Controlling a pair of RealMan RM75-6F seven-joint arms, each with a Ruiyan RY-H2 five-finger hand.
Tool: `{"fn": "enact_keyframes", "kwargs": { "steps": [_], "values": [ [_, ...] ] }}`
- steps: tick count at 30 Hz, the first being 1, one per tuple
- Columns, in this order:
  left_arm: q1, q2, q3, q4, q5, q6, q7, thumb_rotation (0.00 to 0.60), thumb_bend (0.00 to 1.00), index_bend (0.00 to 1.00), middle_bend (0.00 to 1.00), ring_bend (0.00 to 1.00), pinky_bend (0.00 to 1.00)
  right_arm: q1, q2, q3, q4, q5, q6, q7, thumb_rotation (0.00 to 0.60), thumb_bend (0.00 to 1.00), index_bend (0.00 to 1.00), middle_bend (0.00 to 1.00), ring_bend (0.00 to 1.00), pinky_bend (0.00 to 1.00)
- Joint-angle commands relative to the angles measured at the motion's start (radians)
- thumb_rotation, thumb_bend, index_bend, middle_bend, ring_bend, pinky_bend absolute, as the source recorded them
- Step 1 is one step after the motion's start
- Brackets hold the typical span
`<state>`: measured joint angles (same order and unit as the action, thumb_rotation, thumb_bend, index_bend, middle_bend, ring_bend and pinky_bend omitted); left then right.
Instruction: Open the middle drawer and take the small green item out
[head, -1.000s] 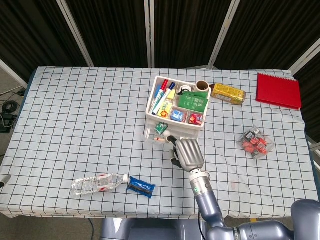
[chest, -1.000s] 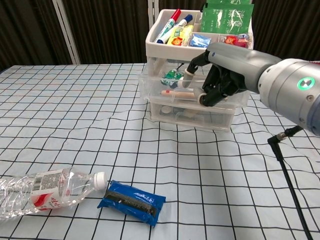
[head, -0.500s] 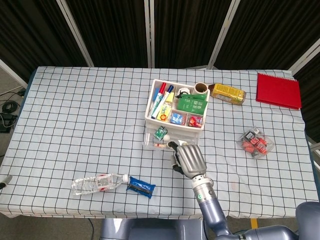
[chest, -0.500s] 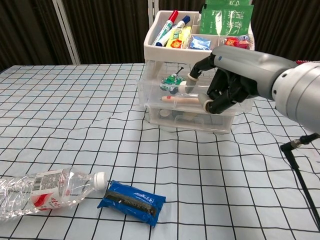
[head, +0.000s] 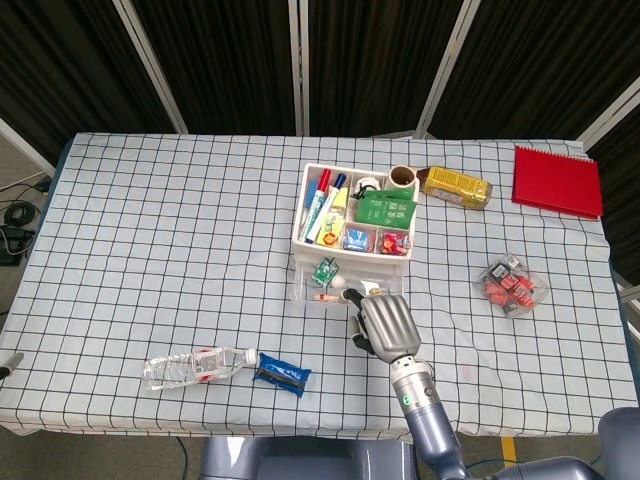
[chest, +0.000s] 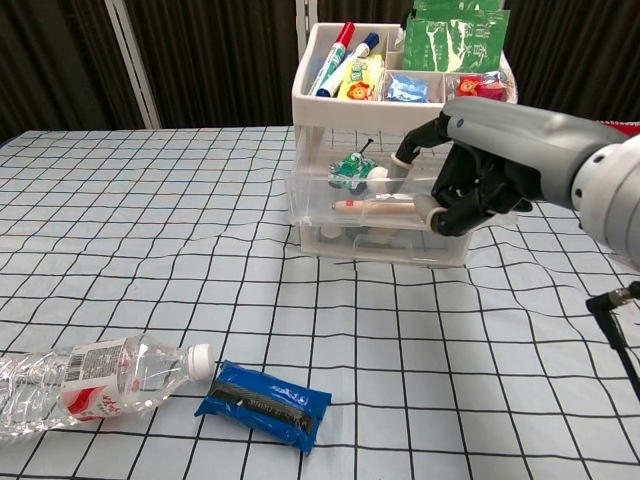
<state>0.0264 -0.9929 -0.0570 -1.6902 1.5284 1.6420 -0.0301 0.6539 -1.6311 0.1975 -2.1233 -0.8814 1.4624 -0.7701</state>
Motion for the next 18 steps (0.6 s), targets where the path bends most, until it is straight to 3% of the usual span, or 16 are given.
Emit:
{"fn": "enact_keyframes", "kwargs": {
  "steps": [1, 18],
  "values": [
    [0.002, 0.001, 0.001, -0.001, 0.002, 0.003, 0.000, 0.600, 0.05, 0.00, 0.00, 0.00, 0.00, -0.007, 0.001, -0.011, -0.007, -0.009, 0.008, -0.004, 0.600, 0.50, 0.48, 0.91, 0.89, 0.75],
    [0.001, 0.005, 0.001, 0.001, -0.001, -0.003, -0.010, 0.600, 0.05, 0.00, 0.00, 0.00, 0.00, -0.034, 0.014, -0.023, -0.022, -0.016, 0.029, -0.016, 0.600, 0.50, 0.50, 0.91, 0.89, 0.75]
  ]
}}
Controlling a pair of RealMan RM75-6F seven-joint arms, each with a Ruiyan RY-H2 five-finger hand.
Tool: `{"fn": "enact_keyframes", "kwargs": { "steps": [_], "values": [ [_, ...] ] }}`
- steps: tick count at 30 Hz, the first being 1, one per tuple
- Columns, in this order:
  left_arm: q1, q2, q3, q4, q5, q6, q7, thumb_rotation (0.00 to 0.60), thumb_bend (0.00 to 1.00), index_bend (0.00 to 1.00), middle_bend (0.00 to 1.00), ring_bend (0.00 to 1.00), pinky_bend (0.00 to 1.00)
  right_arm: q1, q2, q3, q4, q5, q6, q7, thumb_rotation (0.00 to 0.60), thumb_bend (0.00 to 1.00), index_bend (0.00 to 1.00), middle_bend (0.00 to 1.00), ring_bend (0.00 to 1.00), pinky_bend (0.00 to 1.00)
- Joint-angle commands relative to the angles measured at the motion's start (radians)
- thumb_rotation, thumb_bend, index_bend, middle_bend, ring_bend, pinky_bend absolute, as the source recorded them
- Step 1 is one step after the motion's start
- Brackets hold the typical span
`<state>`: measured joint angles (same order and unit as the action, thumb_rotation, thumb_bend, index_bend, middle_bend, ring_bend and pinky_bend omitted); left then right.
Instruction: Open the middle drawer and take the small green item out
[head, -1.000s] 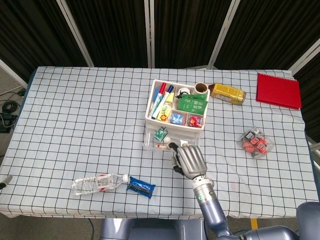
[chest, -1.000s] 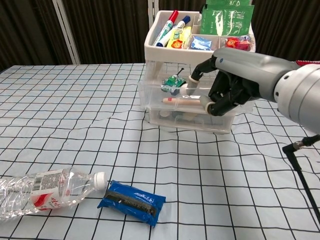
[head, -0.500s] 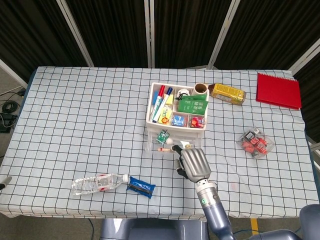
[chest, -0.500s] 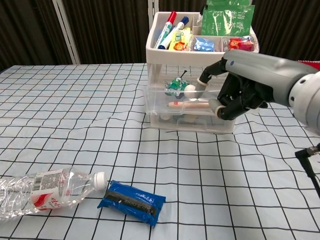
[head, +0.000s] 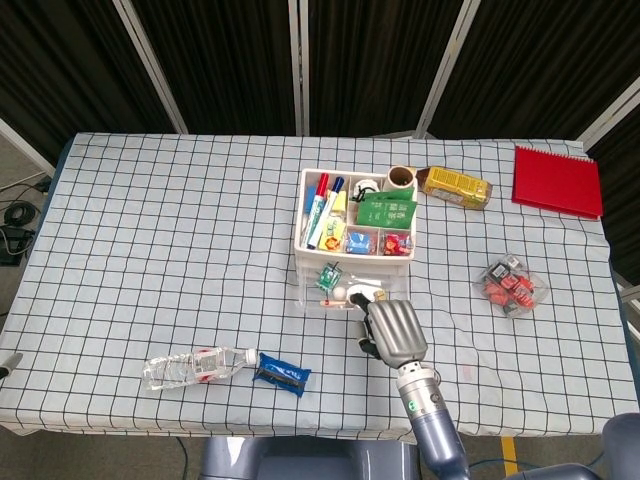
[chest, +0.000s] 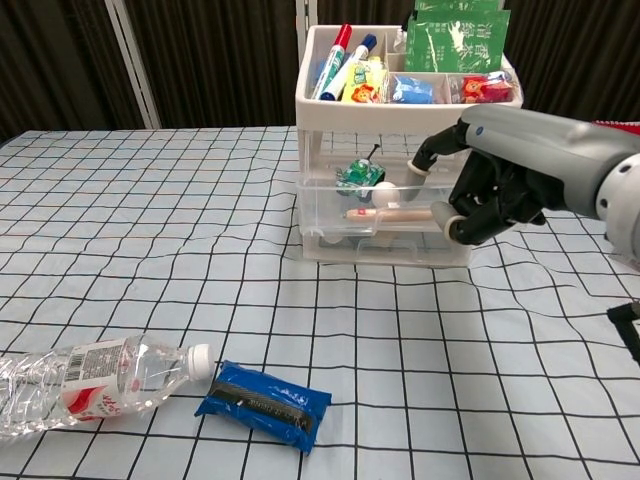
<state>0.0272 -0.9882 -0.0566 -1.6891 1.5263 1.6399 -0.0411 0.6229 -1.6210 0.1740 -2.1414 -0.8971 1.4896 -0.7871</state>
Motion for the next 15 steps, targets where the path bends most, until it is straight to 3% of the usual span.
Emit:
{"fn": "enact_keyframes", "kwargs": {
  "steps": [1, 15],
  "values": [
    [0.000, 0.000, 0.001, -0.001, 0.001, -0.001, 0.002, 0.600, 0.05, 0.00, 0.00, 0.00, 0.00, -0.006, 0.008, 0.000, -0.006, 0.000, 0.003, 0.003, 0.600, 0.50, 0.50, 0.91, 0.89, 0.75],
    [0.001, 0.001, 0.002, -0.002, 0.003, 0.001, 0.001, 0.600, 0.05, 0.00, 0.00, 0.00, 0.00, -0.028, 0.045, 0.004, -0.030, 0.006, 0.017, -0.001, 0.600, 0.50, 0.51, 0.91, 0.89, 0.75]
  ]
}}
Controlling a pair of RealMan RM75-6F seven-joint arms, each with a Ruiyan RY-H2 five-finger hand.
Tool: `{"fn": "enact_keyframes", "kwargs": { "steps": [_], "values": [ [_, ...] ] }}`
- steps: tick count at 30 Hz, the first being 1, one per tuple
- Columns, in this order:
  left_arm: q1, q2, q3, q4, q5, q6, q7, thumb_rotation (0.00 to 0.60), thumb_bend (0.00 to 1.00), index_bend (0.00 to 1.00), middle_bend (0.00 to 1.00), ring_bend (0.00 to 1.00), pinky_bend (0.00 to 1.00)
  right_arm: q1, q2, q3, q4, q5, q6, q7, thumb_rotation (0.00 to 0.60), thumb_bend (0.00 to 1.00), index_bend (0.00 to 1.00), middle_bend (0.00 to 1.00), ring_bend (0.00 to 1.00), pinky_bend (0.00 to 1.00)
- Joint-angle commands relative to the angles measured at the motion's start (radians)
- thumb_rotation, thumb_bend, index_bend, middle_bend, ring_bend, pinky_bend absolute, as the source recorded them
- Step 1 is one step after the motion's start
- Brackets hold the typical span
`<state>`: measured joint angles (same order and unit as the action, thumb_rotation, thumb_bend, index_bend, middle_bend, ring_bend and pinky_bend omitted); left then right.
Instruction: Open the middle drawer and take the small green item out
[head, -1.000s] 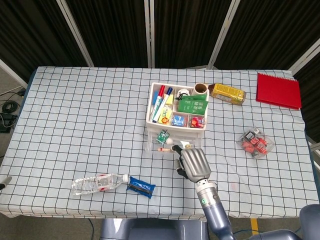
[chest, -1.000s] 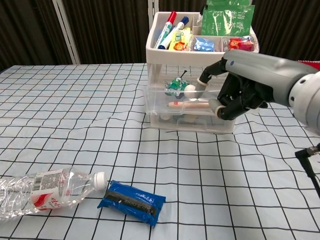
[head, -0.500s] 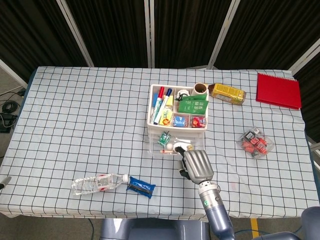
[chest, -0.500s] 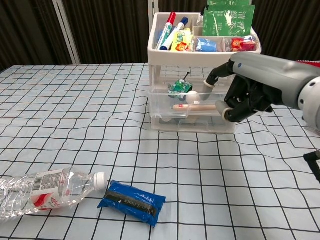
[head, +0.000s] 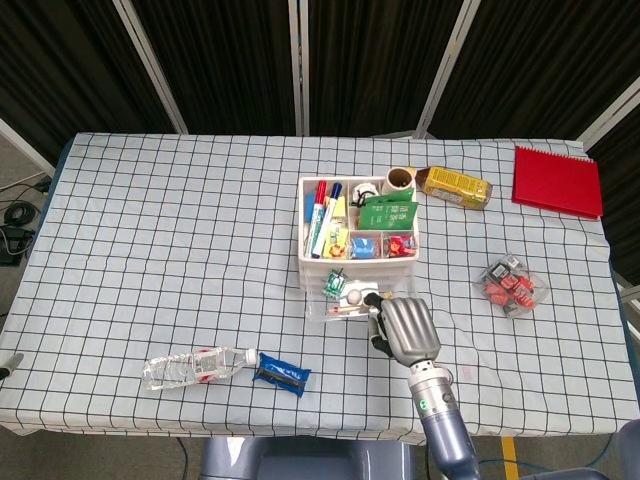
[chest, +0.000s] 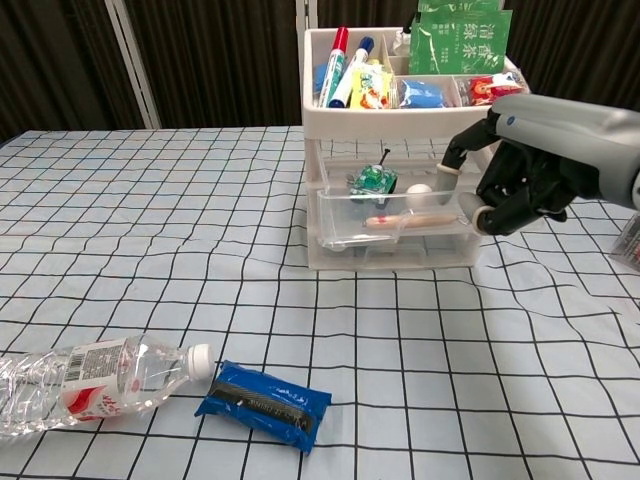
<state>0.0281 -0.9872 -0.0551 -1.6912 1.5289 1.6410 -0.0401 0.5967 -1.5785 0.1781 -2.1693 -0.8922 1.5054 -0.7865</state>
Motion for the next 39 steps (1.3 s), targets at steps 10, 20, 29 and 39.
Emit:
{"fn": "enact_keyframes", "kwargs": {
  "steps": [10, 20, 29, 39],
  "values": [
    [0.001, 0.002, 0.001, -0.002, 0.001, 0.001, -0.001, 0.600, 0.05, 0.00, 0.00, 0.00, 0.00, -0.016, 0.010, -0.010, 0.001, -0.007, -0.010, 0.024, 0.600, 0.50, 0.51, 0.91, 0.89, 0.75],
    [0.001, 0.005, 0.000, -0.001, -0.003, -0.001, -0.008, 0.600, 0.05, 0.00, 0.00, 0.00, 0.00, -0.012, -0.015, -0.018, 0.018, -0.023, -0.013, 0.006, 0.600, 0.50, 0.51, 0.91, 0.89, 0.75],
    [0.001, 0.006, 0.000, -0.001, -0.004, -0.003, -0.007, 0.600, 0.05, 0.00, 0.00, 0.00, 0.00, -0.020, -0.008, -0.033, 0.002, -0.053, 0.013, -0.038, 0.600, 0.50, 0.53, 0.91, 0.89, 0.75],
    [0.002, 0.006, 0.000, -0.004, -0.005, -0.002, -0.003, 0.600, 0.05, 0.00, 0.00, 0.00, 0.00, -0.036, 0.010, -0.049, -0.028, -0.079, 0.029, -0.062, 0.600, 0.50, 0.53, 0.91, 0.89, 0.75]
  ]
}}
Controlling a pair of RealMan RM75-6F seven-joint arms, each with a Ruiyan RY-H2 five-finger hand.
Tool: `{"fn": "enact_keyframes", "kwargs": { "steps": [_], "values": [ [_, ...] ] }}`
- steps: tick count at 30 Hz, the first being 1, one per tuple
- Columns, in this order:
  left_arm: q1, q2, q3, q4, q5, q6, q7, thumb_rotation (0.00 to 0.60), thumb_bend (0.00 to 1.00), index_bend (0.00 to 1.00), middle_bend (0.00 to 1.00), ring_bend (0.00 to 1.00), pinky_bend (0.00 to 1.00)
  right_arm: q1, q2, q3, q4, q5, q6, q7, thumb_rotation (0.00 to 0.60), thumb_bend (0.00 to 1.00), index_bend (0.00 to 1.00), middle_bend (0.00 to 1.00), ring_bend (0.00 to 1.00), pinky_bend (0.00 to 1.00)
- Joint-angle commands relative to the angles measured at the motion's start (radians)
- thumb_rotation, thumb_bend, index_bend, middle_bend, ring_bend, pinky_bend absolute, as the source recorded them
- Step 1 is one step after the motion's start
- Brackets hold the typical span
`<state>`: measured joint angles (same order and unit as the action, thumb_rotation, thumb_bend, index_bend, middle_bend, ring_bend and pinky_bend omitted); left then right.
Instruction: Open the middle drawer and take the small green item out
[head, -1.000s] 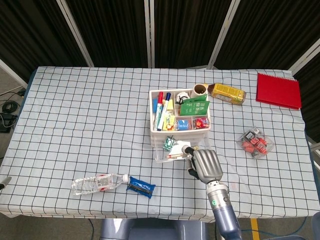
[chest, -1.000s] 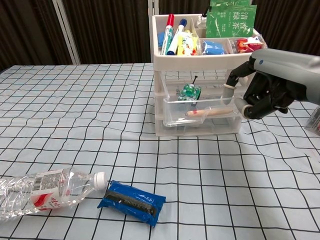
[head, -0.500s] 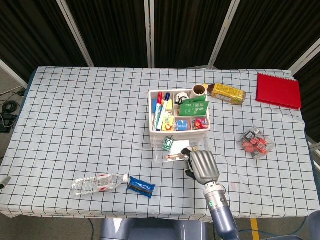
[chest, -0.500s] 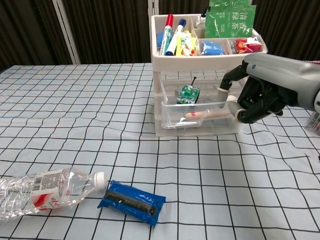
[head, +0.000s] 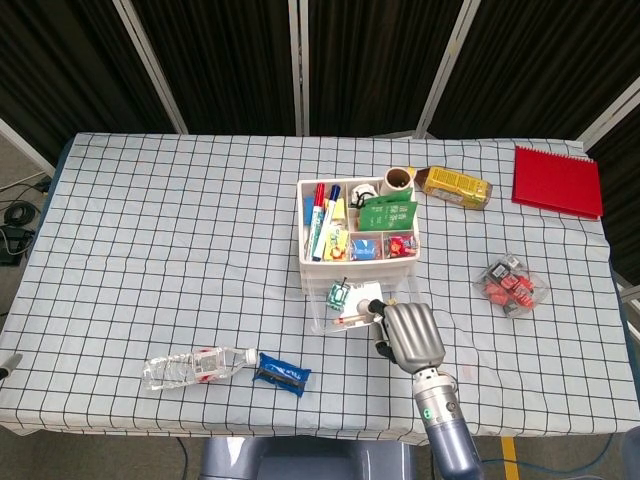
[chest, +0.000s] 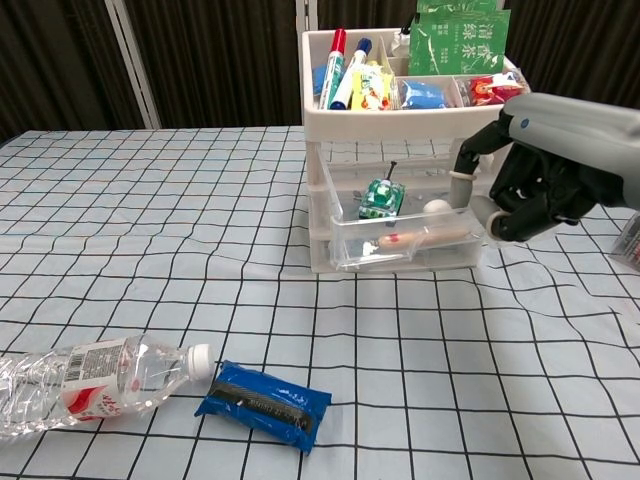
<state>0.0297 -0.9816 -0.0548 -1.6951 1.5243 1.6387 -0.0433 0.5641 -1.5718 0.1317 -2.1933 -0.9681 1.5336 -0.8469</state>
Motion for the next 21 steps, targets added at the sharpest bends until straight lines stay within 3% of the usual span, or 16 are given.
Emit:
{"fn": "enact_keyframes", "kwargs": {
  "steps": [1, 15, 21],
  "values": [
    [0.000, 0.000, 0.000, 0.000, -0.001, 0.000, -0.001, 0.600, 0.05, 0.00, 0.00, 0.00, 0.00, -0.004, 0.005, -0.003, -0.007, -0.003, 0.001, -0.002, 0.600, 0.50, 0.53, 0.91, 0.89, 0.75],
    [0.000, 0.002, 0.000, 0.000, -0.001, 0.000, -0.003, 0.600, 0.05, 0.00, 0.00, 0.00, 0.00, -0.019, 0.020, -0.009, -0.028, -0.014, 0.002, -0.012, 0.600, 0.50, 0.53, 0.91, 0.89, 0.75],
    [0.001, 0.001, -0.002, 0.000, -0.003, 0.000, -0.003, 0.600, 0.05, 0.00, 0.00, 0.00, 0.00, -0.017, 0.014, -0.005, -0.042, -0.052, 0.003, -0.015, 0.600, 0.46, 0.46, 0.91, 0.89, 0.75]
  ]
}}
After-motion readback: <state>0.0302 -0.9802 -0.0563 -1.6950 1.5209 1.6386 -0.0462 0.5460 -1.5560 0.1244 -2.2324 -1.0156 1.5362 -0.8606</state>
